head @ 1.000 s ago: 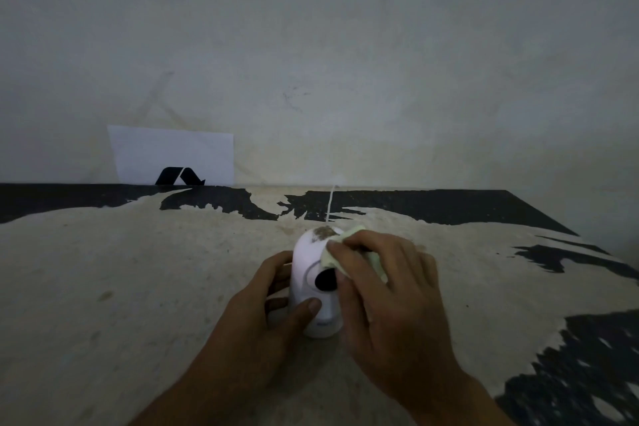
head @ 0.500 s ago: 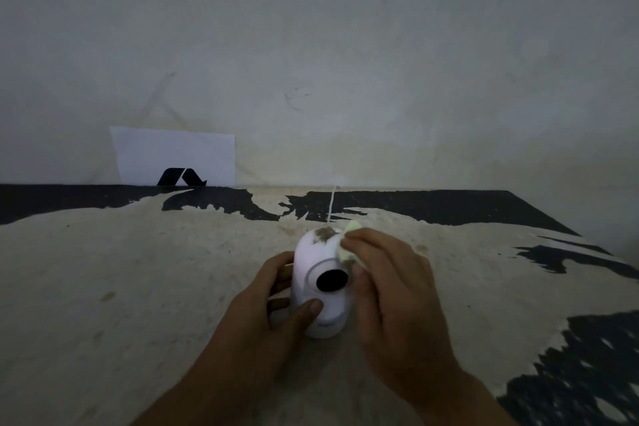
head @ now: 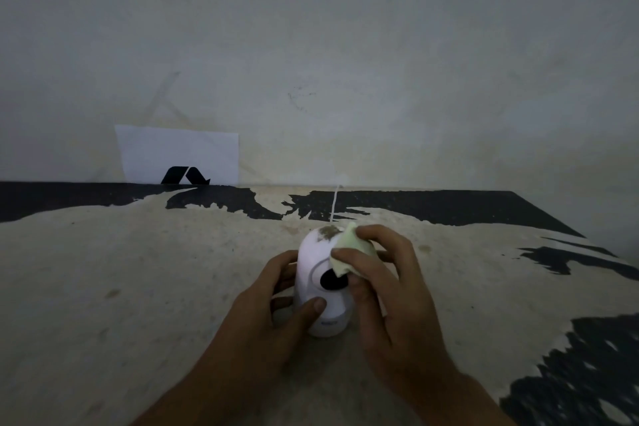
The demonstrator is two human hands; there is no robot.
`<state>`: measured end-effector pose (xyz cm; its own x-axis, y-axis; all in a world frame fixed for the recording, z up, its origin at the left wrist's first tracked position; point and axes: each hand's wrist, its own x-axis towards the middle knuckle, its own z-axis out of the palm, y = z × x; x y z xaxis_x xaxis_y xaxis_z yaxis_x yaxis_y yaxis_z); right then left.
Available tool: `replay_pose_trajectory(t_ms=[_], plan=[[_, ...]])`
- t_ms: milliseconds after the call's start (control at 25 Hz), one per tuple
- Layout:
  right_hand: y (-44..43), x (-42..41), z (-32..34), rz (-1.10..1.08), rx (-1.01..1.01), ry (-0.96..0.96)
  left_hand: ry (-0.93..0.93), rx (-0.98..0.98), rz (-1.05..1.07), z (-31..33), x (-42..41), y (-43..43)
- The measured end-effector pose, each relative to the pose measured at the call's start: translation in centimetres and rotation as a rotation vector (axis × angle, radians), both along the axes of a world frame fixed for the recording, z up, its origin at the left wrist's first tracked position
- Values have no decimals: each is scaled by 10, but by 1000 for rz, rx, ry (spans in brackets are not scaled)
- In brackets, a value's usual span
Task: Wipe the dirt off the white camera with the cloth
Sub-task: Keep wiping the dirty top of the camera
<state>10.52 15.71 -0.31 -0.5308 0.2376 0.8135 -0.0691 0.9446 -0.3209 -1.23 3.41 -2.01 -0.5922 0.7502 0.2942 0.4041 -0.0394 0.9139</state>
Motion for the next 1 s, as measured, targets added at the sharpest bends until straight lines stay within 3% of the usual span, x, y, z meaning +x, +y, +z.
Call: replay_pose_trajectory(t_ms=[80, 240, 400, 600, 720, 880, 1000], plan=[[1, -1, 2, -42, -65, 23, 1, 3, 1, 0, 0, -1], [0, 2, 0, -64, 70, 13, -10, -17, 10, -1, -1, 1], [3, 2, 4, -56, -184, -15, -5, -23, -1, -2, -2, -1], [5, 5, 2, -56, 117, 45, -19, -20, 7, -4, -2, 1], [5, 2, 3, -68, 62, 66, -12, -2, -7, -4, -2, 0], [2, 7, 1, -18, 152, 53, -34, 9, -2, -4, -1, 1], [3, 3, 3, -56, 41, -4, -18, 7, -7, -4, -2, 1]])
